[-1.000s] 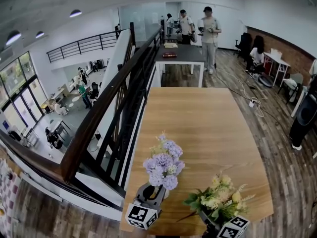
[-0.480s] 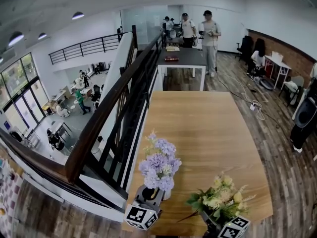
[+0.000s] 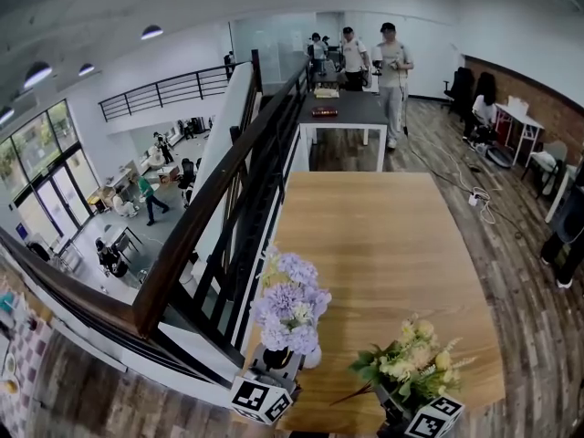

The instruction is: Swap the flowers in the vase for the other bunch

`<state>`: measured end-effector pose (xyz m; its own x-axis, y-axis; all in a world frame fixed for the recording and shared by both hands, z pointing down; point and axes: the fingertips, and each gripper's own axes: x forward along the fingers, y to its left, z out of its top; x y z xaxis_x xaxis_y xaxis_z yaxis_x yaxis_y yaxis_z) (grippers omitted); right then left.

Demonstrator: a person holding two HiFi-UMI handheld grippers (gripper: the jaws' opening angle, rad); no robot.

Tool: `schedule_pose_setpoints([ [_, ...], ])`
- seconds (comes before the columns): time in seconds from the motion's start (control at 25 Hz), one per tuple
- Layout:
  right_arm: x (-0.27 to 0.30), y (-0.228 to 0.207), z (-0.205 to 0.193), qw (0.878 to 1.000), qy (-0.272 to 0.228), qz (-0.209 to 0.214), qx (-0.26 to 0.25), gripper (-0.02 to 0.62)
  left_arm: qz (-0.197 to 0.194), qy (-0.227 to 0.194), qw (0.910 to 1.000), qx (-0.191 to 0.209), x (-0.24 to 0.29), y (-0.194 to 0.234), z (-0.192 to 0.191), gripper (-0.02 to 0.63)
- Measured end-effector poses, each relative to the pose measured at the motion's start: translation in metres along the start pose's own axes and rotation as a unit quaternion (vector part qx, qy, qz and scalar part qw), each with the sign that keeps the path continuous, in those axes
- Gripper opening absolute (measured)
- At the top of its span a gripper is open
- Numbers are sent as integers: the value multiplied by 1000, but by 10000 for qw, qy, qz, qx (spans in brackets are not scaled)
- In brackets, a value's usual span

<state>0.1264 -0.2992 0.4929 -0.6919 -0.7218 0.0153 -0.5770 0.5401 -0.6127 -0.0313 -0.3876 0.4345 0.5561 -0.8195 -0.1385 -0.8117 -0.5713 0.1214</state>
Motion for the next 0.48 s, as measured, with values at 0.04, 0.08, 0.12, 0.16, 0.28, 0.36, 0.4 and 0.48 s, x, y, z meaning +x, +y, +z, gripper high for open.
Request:
schedule_pose_setpoints([
  [0.04, 1, 0, 1, 10000, -15, 13, 3, 54, 27, -16, 10000, -29, -1, 0, 3, 75],
  [0.08, 1, 1, 2, 10000, -36, 29, 10, 54, 49, -28, 10000, -46, -3, 0, 6, 72],
  [0.12, 2, 2, 3, 10000, -57, 40, 20, 54, 59, -31, 10000, -44, -4, 0, 8, 72],
  [0.16, 1, 2, 3, 10000, -76, 47, 28, 54, 61, -31, 10000, -30, -5, -1, 9, 72],
  [0.28, -1, 5, 3, 9999, -119, 68, 40, 54, 62, -50, 10000, -14, -11, -4, 13, 71],
  [0.36, -3, 7, 2, 9999, -129, 72, 47, 54, 67, -84, 9999, -22, -13, -5, 16, 69],
  [0.4, -4, 7, 2, 9999, -136, 72, 51, 54, 67, -105, 9999, -19, -14, -6, 18, 69],
  [0.48, -6, 8, 2, 9999, -142, 74, 56, 54, 55, -134, 9999, -9, -16, -9, 23, 69],
])
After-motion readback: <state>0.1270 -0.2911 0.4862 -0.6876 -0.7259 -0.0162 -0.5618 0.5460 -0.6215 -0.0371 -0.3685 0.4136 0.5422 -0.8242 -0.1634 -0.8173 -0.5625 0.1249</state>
